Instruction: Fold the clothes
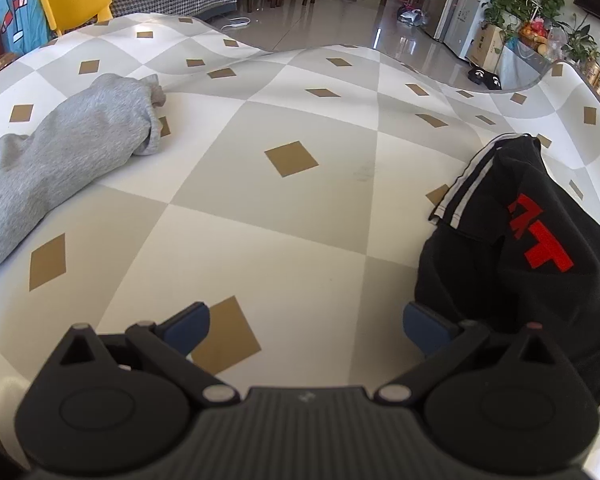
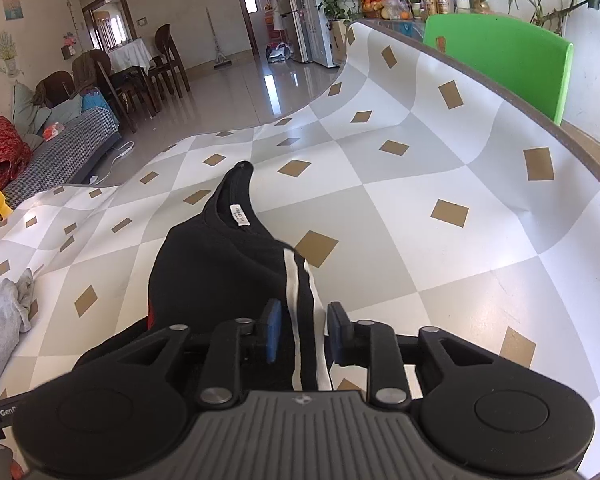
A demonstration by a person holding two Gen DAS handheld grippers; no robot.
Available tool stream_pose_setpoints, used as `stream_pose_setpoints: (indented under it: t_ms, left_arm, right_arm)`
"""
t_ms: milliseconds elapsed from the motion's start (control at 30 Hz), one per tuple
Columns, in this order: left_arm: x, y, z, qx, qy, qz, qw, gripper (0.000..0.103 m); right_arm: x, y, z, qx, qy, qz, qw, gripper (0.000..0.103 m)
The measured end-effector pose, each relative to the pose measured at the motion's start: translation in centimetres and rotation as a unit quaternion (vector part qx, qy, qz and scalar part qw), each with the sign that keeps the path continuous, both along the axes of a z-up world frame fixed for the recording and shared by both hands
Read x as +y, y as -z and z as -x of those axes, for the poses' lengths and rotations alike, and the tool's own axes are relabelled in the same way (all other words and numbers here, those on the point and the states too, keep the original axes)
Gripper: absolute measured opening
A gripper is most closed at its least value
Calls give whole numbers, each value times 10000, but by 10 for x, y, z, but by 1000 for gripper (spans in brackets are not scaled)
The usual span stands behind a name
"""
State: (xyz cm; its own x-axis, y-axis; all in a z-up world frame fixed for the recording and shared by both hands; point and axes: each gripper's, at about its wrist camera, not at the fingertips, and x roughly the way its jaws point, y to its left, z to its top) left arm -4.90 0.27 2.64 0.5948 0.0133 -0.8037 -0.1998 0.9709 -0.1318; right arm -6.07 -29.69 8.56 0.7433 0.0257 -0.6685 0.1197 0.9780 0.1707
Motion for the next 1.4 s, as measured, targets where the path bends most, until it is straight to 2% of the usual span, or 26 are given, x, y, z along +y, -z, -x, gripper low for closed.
stream_pose_setpoints:
  t_ms: [200, 367, 567, 667, 933, 1100, 1267, 1400]
  left_arm:
    - [-11, -8, -11, -132, 110, -78, 9998, 103]
    - [-23, -10, -22, -163, 282, -143, 9994, 103]
    - [-44, -4, -35, -192, 698, -313, 9969, 103]
    - [-54, 7, -41, -46, 955, -365, 9947, 103]
    - [-55, 36, -44, 253, 1004, -202, 9944, 103]
    - [-58, 39, -41, 166, 1056, -368, 9936, 103]
    - [-57, 40, -38, 212, 906, -602, 9938, 103]
    - [-52, 40, -37, 241, 786, -598, 9948, 103]
  right_arm:
    - [-9, -9, 2, -326, 310, -18, 9990, 36]
    - [-3, 3, -7, 64, 80, -358, 9993, 37]
    - [6, 29, -18, 539, 18, -376, 9978, 37]
    - [7, 40, -23, 704, 77, -396, 9967, 37]
    - [13, 63, -35, 978, 150, -365, 9944, 39]
    - [22, 67, -37, 917, 119, -153, 9956, 40]
    - [29, 69, -39, 853, 79, 33, 9963, 40]
    - [34, 70, -41, 815, 2, 38, 9967, 40]
